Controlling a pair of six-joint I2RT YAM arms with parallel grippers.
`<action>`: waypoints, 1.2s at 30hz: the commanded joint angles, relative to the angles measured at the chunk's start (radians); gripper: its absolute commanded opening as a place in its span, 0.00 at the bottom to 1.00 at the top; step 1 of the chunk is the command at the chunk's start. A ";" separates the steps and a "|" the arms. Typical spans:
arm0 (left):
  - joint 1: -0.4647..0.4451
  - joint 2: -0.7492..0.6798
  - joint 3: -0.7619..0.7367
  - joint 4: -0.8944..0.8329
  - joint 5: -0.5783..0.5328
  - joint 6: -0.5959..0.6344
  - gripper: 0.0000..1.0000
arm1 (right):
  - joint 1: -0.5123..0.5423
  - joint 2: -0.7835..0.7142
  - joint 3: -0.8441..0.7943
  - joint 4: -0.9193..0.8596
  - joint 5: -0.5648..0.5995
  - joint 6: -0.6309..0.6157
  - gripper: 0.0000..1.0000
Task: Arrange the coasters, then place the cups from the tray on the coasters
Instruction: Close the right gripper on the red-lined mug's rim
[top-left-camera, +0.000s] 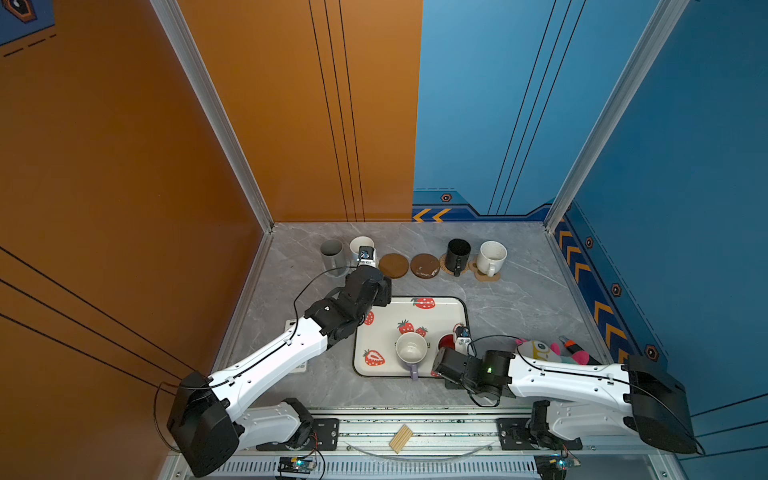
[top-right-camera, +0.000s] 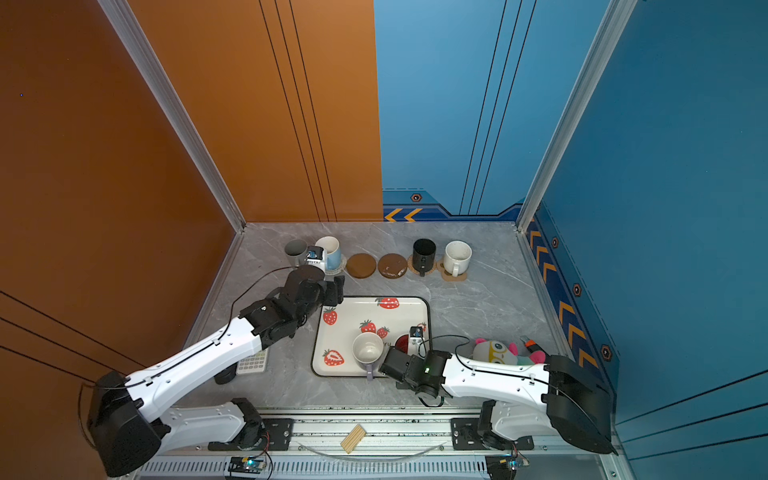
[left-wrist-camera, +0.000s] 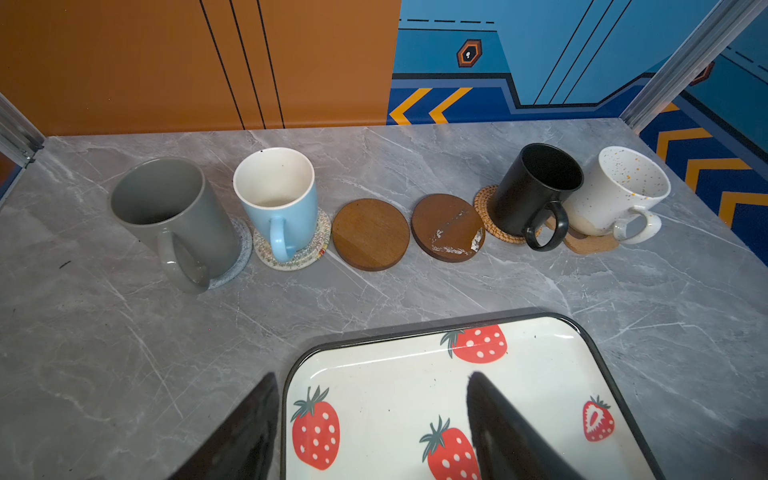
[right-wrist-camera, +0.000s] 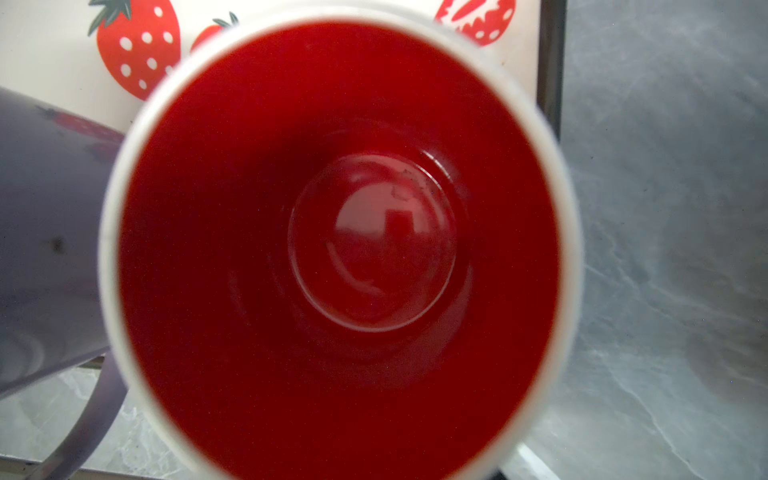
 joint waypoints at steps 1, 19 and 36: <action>0.009 0.015 0.033 0.018 0.024 -0.007 0.72 | -0.011 0.014 -0.008 0.000 0.009 -0.018 0.39; 0.012 0.029 0.049 -0.006 0.040 -0.002 0.72 | -0.016 0.049 0.000 0.015 0.002 -0.028 0.18; 0.016 0.020 0.042 -0.010 0.041 -0.001 0.72 | 0.004 0.058 0.098 -0.082 0.069 -0.101 0.00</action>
